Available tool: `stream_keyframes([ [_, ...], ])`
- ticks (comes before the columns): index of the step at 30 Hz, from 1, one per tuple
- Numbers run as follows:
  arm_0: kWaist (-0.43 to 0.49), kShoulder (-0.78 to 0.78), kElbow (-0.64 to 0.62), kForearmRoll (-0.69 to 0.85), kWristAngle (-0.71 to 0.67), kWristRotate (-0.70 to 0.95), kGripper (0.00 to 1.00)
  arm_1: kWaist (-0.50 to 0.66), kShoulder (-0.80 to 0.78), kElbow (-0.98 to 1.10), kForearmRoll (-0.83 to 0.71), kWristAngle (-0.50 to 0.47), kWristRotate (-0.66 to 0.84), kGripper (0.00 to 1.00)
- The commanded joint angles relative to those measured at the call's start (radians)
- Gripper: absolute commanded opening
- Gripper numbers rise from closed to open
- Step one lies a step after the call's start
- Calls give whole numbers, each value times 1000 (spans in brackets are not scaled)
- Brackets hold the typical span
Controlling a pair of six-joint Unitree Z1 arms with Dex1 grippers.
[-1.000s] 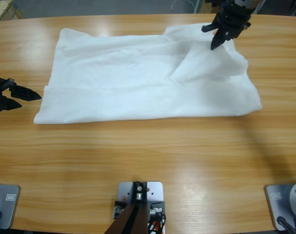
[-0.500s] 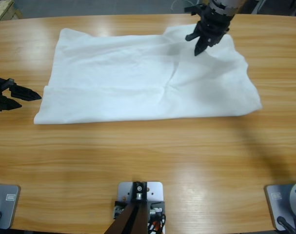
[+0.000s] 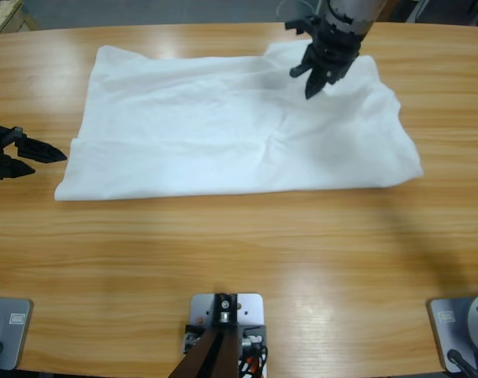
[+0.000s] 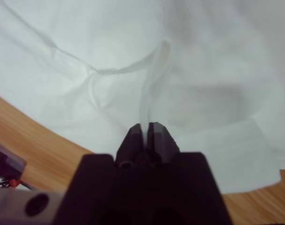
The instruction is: Fold clothes
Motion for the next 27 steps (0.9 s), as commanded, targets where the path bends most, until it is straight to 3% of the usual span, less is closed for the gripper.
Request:
stream_keyframes([
  [1, -6, 30, -10, 6, -10, 13, 806, 27, -71, 174, -60, 14, 47, 0],
  [17, -6, 30, -10, 6, -12, 14, 804, 47, -90, 346, -159, 59, 95, 0],
  [19, -6, 30, -9, 6, -12, 14, 804, 47, -93, 378, -180, 66, 104, 593],
  [21, -6, 29, -9, 6, -12, 14, 805, 49, -99, 408, -197, 67, 110, 858],
  [22, -6, 29, -9, 6, -12, 13, 804, 49, -101, 423, -206, 67, 114, 915],
  [27, -9, 29, -9, 8, -12, 13, 803, 56, -133, 494, -249, 67, 135, 964],
])
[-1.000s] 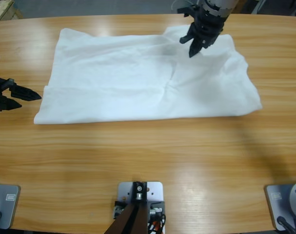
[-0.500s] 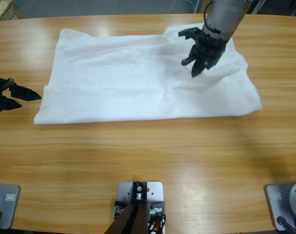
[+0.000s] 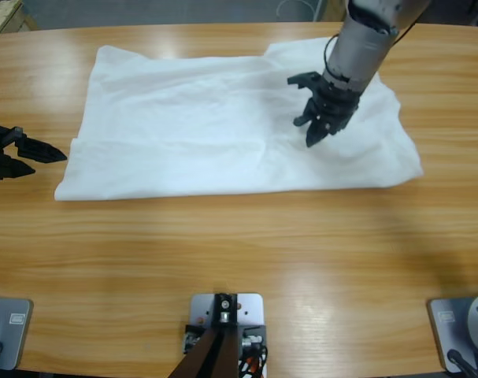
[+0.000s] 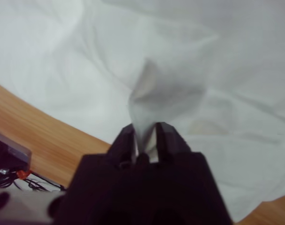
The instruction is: Fold clothes
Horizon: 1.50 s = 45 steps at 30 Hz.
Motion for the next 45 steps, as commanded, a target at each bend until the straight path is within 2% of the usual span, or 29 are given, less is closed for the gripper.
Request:
stream_keyframes([
  [1, -9, 28, -9, 8, -11, 13, 803, 19, -64, 125, -66, 12, 40, 964],
  [12, -21, 26, -8, 8, -11, 12, 804, 77, -179, 257, -114, 13, 132, 967],
  [24, -28, 15, -7, 9, -11, 12, 803, 266, -201, 424, -267, 84, 333, 998],
  [27, -28, 13, -7, 9, -11, 12, 804, 279, -220, 467, -300, 96, 363, 1000],
  [30, -28, 15, -7, 9, -11, 13, 804, 279, -280, 513, -320, 92, 395, 1000],
  [33, -28, 21, -8, 9, -11, 13, 803, 279, -341, 524, -325, 48, 416, 1000],
  [38, -28, 20, -8, 9, -11, 13, 804, 181, -376, 395, -232, 14, 381, 1000],
  [41, -28, 20, -8, 9, -11, 15, 804, 95, -314, 296, -177, 17, 330, 1000],
  [45, -31, 21, -8, 11, -13, 16, 804, 11, -239, 235, -176, 27, 277, 996],
])
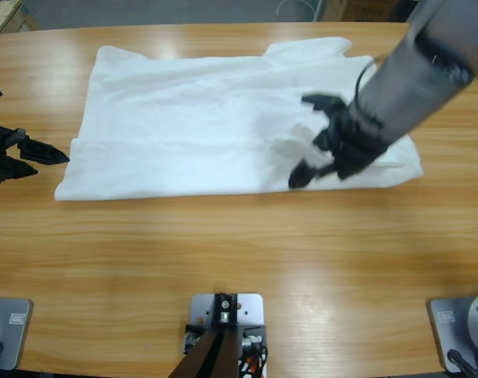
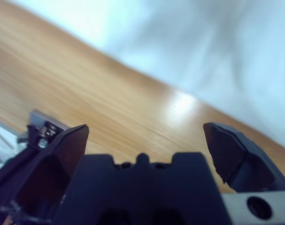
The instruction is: Fold clothes
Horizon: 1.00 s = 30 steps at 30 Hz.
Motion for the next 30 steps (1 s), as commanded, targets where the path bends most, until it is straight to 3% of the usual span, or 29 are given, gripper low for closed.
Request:
stream_keyframes([
  [1, -11, 25, -9, 12, -13, 16, 804, -149, 137, -129, 39, -3, -97, 996],
  [9, -31, 29, -17, 30, -11, 11, 803, -159, 281, -249, 60, 14, -144, 996],
  [16, -33, 30, -18, 32, -11, 11, 803, -159, 303, -248, 71, -37, -150, 990],
  [17, -33, 30, -18, 32, -11, 11, 803, -159, 305, -243, 73, -44, -150, 953],
  [19, -33, 30, -18, 32, -11, 12, 803, -159, 309, -237, 77, -54, -150, 738],
  [22, -34, 30, -18, 32, -11, 12, 803, -159, 315, -237, 83, -59, -150, 314],
  [23, -34, 30, -18, 32, -11, 12, 803, -159, 316, -238, 85, -60, -152, 90],
  [24, -34, 30, -18, 32, -11, 12, 803, -159, 316, -239, 87, -61, -153, 0],
  [30, -34, 30, -18, 32, -11, 12, 803, -159, 305, -235, 91, -70, -166, 0],
])
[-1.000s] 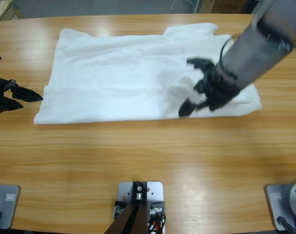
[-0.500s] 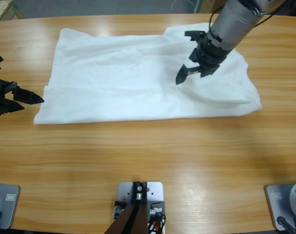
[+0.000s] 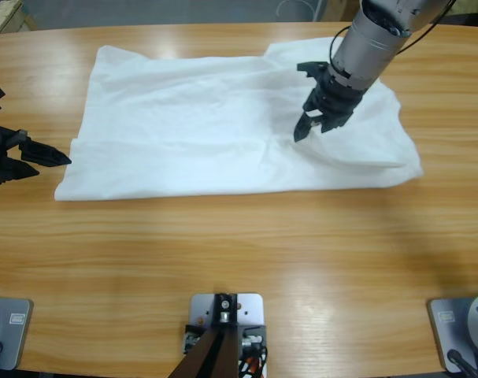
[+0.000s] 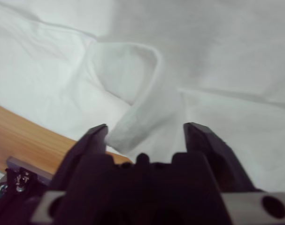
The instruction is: Fold clothes
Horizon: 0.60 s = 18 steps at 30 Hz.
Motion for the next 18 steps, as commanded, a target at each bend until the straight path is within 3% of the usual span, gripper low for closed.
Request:
stream_keyframes([
  [1, -9, 30, -3, 11, -11, 9, 803, -12, 35, 18, 14, -21, -24, 0],
  [18, -9, 29, -3, 11, -12, 11, 803, -25, -89, 57, 47, -4, -25, 0],
])
